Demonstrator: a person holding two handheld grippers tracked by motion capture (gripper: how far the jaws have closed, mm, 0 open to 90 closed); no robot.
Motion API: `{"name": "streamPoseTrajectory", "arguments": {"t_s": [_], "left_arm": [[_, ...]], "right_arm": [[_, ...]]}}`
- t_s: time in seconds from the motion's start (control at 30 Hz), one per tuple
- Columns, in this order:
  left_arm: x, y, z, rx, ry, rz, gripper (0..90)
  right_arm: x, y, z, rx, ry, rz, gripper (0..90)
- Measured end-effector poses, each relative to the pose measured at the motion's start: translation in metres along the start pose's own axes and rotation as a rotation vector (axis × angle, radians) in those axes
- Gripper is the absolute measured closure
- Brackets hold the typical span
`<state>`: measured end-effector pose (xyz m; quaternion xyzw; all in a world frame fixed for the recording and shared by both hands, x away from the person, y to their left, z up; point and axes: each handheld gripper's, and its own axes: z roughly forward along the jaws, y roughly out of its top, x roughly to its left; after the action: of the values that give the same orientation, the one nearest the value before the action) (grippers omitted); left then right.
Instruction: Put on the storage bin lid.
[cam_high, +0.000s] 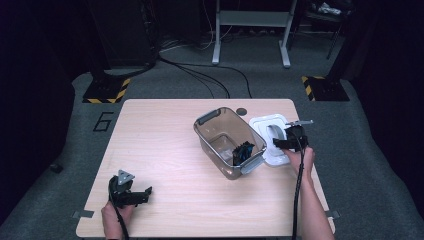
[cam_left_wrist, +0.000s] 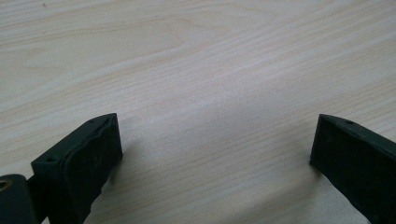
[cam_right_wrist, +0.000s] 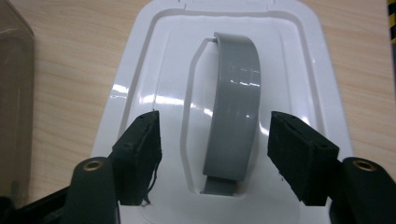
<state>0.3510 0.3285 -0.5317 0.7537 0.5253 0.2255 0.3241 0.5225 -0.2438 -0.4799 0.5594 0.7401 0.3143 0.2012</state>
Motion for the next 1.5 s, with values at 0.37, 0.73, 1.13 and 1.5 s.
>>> {"name": "streamPoseTrajectory", "arguments": {"t_s": [0.37,0.73,1.13,1.5], "left_arm": [[0.000,0.000,0.000,0.001,-0.001,-0.001,2.2],[0.000,0.000,0.000,0.001,0.000,-0.001,2.2],[0.000,0.000,0.000,0.000,0.001,0.001,2.2],[0.000,0.000,0.000,0.000,0.001,0.001,2.2]], "right_arm": [[0.004,0.004,0.010,0.023,-0.045,0.014,49.6],[0.001,0.003,0.003,0.019,-0.058,0.013,67.0],[-0.001,0.009,-0.036,0.006,-0.074,-0.032,67.0],[-0.004,0.024,-0.071,0.008,-0.066,-0.033,67.0]]}}
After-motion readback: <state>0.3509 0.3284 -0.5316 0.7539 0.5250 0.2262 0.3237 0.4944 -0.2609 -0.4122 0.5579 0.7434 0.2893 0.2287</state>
